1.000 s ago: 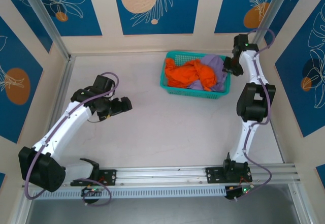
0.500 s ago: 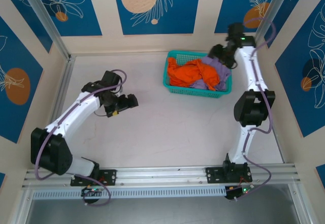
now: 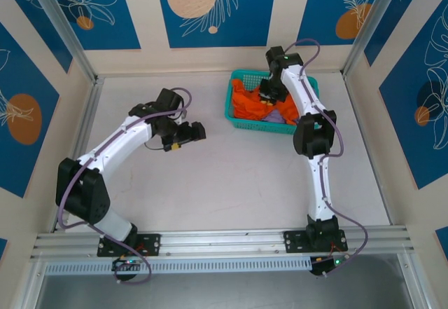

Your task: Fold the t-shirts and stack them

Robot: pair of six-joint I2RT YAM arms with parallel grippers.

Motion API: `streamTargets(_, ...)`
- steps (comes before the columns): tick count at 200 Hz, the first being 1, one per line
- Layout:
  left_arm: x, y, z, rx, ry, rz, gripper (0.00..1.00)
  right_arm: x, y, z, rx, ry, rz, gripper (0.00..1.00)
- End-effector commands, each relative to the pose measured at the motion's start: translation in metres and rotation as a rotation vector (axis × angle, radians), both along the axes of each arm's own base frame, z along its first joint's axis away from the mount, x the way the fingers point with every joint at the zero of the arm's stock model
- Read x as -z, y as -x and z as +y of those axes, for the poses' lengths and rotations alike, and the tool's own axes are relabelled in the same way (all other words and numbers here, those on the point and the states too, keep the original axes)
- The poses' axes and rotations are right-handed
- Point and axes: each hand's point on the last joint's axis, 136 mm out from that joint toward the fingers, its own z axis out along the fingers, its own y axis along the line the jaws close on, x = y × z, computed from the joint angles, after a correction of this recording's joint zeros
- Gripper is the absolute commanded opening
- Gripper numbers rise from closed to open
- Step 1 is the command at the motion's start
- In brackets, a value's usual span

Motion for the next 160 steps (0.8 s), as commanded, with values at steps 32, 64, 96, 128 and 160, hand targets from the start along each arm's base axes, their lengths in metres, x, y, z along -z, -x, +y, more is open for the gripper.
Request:
streamTargets(32,-0.025,-0.008,-0.004,0.014,-0.018,-0.099,0.91,-0.185,0.008,0.022,-0.053,-0.168,-0.455,0.00)
streamTargets(64,-0.048,-0.018,0.017,-0.062,-0.103,-0.183,0.91,-0.274,0.049,0.046,-0.148,-0.276,-0.648,0.00)
streamTargets(96,-0.076,-0.017,0.092,-0.329,-0.401,-0.266,0.94,-0.351,0.128,0.109,-0.394,-0.435,-0.848,0.00)
streamTargets(128,-0.100,0.001,0.148,-0.534,-0.588,-0.320,1.00,-0.378,0.196,0.159,-0.568,-0.563,-0.868,0.00)
streamTargets(160,-0.129,0.018,0.195,-0.645,-0.771,-0.383,1.00,-0.308,0.205,0.191,-0.594,-0.575,-0.634,0.00)
